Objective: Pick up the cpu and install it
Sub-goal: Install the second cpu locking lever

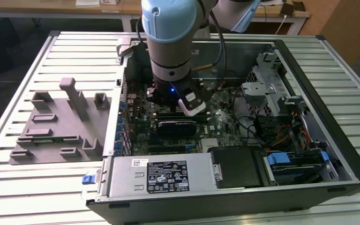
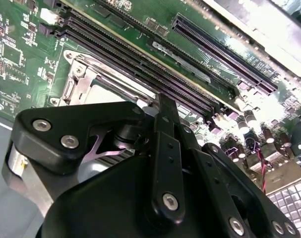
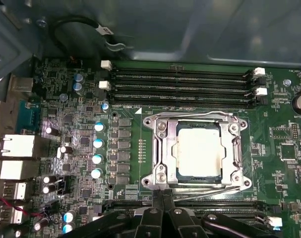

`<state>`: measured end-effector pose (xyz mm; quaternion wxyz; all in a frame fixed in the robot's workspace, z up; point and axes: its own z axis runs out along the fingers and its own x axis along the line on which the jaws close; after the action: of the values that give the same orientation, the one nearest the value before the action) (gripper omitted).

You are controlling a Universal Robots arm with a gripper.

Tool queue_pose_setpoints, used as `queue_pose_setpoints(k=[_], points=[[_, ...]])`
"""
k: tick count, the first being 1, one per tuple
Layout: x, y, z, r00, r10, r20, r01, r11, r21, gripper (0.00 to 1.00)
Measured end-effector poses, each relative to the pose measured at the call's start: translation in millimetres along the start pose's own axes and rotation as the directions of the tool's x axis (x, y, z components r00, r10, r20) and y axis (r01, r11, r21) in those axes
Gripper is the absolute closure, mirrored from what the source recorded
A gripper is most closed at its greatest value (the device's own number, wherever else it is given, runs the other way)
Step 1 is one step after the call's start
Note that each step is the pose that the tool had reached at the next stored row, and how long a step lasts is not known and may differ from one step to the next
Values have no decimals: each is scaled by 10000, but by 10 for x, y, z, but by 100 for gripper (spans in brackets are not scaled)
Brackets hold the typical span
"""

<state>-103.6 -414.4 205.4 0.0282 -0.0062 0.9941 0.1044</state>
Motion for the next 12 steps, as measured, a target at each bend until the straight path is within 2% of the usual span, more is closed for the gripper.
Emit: queue_pose_setpoints(k=[5, 8, 12], points=[[11, -40, 27, 10000, 15, 5, -15, 9997, -261, 89], [21, -48, 45, 10000, 25, 9, -24, 9990, -450, 89], [49, -59, 69, 10000, 32, 10, -31, 9984, -566, 89]])
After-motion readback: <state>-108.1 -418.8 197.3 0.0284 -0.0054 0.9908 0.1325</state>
